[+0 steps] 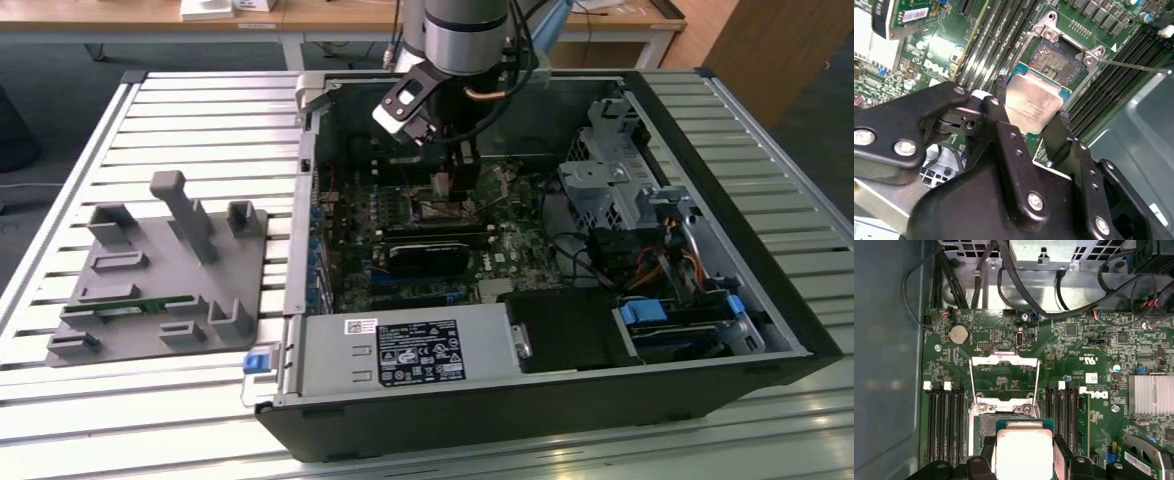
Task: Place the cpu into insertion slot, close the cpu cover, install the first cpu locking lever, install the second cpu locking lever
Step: 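Place the cpu into insertion slot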
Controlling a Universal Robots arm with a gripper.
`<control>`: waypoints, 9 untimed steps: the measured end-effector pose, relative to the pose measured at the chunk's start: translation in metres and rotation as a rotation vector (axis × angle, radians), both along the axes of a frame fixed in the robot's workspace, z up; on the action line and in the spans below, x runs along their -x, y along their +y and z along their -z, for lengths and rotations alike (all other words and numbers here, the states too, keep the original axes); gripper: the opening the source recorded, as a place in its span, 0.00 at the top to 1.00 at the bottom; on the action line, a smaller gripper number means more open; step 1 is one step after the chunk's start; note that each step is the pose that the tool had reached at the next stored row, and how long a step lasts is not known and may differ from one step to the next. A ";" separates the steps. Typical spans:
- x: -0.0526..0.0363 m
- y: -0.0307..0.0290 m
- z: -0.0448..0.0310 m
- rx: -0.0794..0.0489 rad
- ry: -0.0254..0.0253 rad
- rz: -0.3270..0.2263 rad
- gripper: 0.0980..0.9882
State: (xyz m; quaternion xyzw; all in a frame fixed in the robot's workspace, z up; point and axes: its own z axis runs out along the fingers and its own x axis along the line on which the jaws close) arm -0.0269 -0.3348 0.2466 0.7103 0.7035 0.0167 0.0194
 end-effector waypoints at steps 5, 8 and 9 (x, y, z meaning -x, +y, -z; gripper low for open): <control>0.0000 0.0031 0.0060 -0.007 0.0001 0.000 0.51; -0.0001 0.0046 0.0077 -0.007 0.0000 0.000 0.51; -0.0001 0.0048 0.0081 -0.007 0.0001 -0.001 0.51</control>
